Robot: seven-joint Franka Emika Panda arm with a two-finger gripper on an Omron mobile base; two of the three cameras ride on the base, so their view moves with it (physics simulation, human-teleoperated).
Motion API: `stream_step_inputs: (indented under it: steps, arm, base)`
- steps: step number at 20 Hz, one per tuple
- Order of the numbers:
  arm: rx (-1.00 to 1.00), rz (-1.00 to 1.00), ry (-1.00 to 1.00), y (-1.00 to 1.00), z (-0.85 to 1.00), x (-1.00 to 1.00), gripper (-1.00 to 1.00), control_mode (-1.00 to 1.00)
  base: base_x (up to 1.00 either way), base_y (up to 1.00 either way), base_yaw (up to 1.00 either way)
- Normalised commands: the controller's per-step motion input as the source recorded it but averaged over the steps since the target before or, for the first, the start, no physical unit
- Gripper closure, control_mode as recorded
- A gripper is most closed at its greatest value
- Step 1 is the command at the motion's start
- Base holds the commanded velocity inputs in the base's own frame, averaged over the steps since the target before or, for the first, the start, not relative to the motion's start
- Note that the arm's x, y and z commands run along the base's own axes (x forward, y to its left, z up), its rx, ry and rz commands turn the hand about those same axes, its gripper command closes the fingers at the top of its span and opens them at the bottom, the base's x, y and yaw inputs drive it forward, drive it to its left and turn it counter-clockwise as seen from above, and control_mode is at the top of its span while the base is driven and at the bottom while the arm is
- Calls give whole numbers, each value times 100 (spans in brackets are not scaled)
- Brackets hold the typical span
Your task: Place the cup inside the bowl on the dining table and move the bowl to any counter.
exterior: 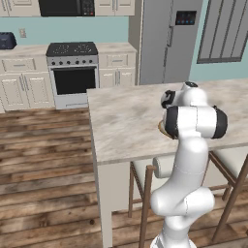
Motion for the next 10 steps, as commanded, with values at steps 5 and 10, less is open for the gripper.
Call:
stream_step_inputs:
  steps: [5,10]
  arm:
    - [0,0,0,9,29,-13,-100,-100]
    - [0,-2,0,0,14,-29,-100,-100]
  base:
    - [0,0,0]
    - [0,0,0]
